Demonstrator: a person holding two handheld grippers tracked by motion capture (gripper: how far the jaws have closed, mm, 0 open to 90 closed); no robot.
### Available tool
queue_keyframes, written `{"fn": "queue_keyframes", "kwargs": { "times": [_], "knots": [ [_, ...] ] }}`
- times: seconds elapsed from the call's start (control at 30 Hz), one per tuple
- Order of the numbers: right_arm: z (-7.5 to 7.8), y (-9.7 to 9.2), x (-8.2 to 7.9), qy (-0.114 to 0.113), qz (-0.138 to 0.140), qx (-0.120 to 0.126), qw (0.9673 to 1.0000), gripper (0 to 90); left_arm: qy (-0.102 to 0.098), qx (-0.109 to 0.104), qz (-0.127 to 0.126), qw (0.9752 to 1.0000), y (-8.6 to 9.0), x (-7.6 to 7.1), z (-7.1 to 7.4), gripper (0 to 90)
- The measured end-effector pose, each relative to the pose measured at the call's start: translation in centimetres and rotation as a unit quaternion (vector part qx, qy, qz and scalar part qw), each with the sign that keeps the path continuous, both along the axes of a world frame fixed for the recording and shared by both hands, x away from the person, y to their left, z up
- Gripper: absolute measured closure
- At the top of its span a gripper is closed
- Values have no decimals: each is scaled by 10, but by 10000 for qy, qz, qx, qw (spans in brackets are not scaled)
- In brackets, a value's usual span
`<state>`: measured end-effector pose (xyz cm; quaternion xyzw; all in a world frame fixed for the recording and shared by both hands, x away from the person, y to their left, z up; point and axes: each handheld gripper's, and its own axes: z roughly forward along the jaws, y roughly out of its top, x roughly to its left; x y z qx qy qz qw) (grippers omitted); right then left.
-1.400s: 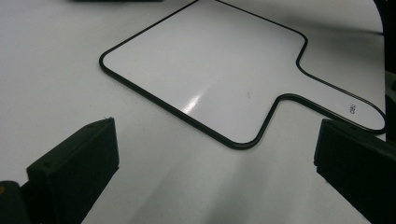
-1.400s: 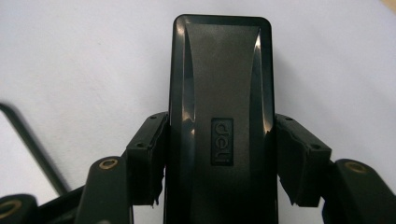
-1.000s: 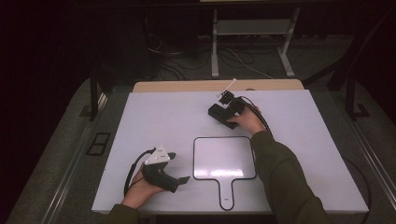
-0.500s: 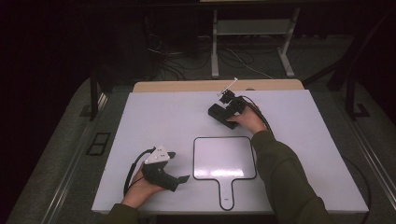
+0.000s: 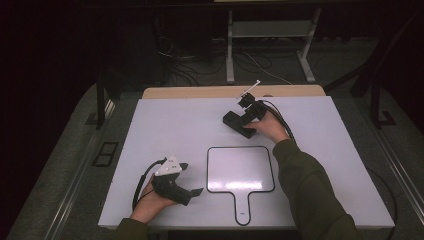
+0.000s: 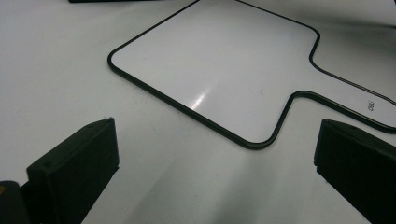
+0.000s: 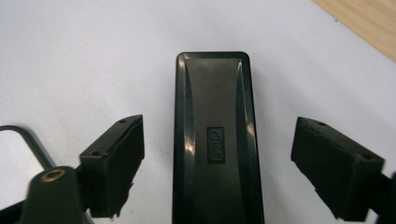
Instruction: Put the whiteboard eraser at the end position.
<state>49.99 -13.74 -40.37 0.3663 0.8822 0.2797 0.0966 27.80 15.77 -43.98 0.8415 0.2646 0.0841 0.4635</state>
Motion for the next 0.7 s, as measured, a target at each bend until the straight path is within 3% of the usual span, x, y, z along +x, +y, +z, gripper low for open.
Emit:
{"fn": "queue_keyframes", "kwargs": {
  "times": [0.2, 0.5, 0.7],
  "knots": [
    [8, -3, -10, -262, -15, 94, 9996, 147, 16, -10, 35, 10000, 1, 1, 0, 0],
    [15, -13, -20, -303, 91, 257, 9992, 124, 35, -23, 72, 10000, 1, 0, 1, 0],
    [17, -20, -29, -402, 11, 353, 9986, 122, 40, -2, 71, 10000, 1, 0, 0, 0]
  ]
}}
